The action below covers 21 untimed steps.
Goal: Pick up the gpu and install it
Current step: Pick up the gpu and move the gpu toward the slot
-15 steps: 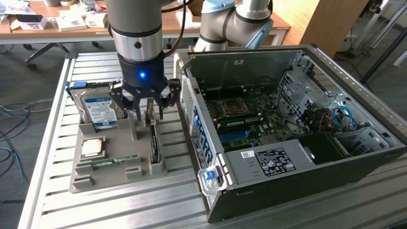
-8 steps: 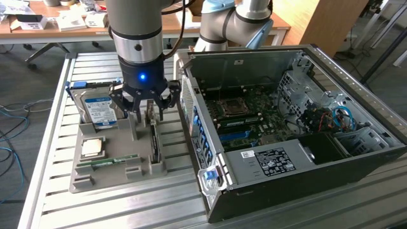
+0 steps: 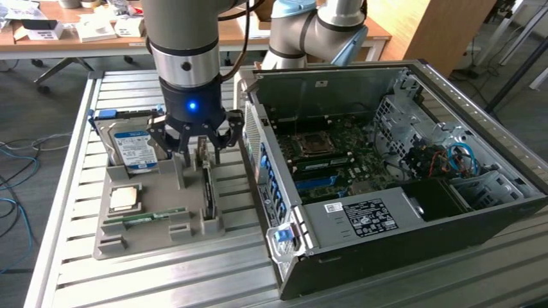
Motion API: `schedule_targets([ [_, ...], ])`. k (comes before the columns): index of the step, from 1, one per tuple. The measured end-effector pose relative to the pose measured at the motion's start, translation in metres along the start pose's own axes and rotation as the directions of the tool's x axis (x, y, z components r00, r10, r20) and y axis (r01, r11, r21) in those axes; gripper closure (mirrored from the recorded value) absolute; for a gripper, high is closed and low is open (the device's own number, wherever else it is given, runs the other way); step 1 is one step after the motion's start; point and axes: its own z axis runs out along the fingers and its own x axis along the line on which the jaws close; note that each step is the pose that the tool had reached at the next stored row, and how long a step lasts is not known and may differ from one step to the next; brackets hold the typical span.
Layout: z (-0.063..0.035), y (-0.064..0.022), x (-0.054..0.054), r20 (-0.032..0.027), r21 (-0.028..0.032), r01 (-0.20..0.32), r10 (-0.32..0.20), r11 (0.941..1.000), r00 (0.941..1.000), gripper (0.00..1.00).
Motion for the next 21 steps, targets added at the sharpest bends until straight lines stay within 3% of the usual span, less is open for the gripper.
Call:
schedule_targets([
  [12,-0.0005,-0.0120,-0.001,0.0000,0.0000,0.000,0.000,1.0000,1.0000,0.46],
  [21,0.0009,-0.0123,-0.001,0.0001,-0.0001,0.000,0.000,1.0000,1.0000,0.46],
])
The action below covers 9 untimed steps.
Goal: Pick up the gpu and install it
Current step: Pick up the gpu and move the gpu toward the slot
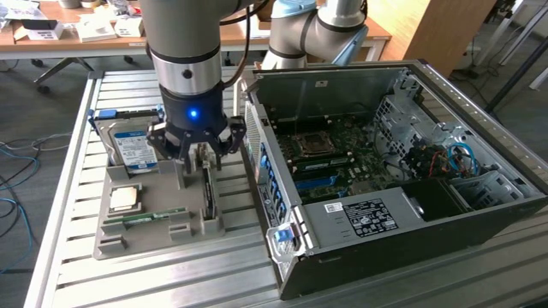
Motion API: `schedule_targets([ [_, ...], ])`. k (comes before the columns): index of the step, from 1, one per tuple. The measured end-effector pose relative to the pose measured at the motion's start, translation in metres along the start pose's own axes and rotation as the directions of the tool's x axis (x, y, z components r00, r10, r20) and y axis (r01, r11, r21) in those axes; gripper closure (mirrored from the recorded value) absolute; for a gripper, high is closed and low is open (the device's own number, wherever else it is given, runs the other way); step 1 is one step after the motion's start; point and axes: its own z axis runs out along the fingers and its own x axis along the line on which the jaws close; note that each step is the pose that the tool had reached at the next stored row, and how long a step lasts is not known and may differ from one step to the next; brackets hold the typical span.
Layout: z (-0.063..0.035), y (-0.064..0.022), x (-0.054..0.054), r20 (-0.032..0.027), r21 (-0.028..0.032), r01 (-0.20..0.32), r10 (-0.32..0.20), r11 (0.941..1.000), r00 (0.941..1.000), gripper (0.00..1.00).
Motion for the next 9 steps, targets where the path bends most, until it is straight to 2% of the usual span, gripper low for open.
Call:
schedule_targets([
  [9,0.0094,-0.0004,0.0002,-0.0001,0.0001,0.000,0.000,1.0000,1.0000,0.46],
])
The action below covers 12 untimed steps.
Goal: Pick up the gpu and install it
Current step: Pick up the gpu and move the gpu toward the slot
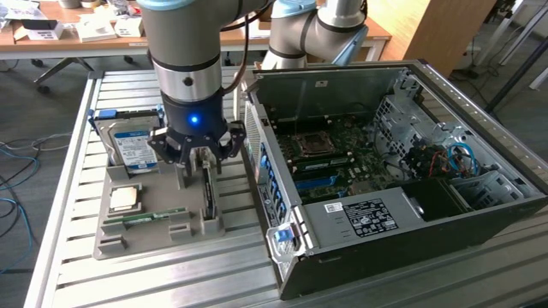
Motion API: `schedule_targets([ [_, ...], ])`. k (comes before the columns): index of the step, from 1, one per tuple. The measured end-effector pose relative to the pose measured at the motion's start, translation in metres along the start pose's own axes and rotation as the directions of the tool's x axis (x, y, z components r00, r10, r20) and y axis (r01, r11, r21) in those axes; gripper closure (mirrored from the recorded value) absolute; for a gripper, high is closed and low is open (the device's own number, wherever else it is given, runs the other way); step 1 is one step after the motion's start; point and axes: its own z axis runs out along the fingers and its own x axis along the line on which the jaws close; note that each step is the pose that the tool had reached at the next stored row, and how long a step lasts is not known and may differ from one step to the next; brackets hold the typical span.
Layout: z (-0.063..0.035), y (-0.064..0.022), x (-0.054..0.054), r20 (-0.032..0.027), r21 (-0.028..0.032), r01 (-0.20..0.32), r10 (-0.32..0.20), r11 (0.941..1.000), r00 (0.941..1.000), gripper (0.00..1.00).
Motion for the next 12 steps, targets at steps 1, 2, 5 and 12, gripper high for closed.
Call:
schedule_targets([
  [1,0.0009,0.0000,0.0000,0.0000,0.0000,0.000,0.000,1.0000,1.0000,0.46],
  [2,0.0017,-0.0001,0.0000,0.0000,-0.0001,0.000,0.000,1.0000,1.0000,0.46],
  [5,0.0039,-0.0002,0.0001,0.0000,0.0000,0.000,0.000,1.0000,1.0000,0.46],
  [12,0.0087,-0.0004,0.0002,0.0000,0.0000,0.000,0.000,1.0000,1.0000,0.46],
])
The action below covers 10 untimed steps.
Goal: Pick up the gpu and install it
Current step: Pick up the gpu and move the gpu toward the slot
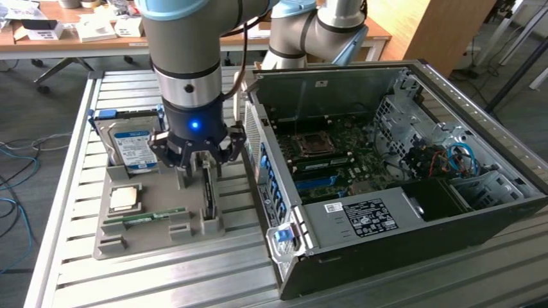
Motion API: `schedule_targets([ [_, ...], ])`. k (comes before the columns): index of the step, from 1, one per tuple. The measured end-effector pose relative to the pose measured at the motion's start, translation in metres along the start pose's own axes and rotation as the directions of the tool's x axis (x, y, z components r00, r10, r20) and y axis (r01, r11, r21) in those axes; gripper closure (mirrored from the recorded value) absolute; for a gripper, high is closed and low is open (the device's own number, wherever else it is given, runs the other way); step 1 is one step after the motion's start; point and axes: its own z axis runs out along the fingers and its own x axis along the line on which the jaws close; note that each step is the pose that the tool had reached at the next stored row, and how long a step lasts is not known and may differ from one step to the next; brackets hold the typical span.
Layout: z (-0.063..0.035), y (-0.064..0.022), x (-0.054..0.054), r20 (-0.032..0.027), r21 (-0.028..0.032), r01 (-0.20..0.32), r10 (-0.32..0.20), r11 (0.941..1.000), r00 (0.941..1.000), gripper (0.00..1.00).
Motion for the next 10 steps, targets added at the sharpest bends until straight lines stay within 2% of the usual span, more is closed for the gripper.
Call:
schedule_targets([
  [10,0.0049,-0.0002,0.0001,-0.0001,0.0001,0.000,0.000,1.0000,1.0000,0.46],
])
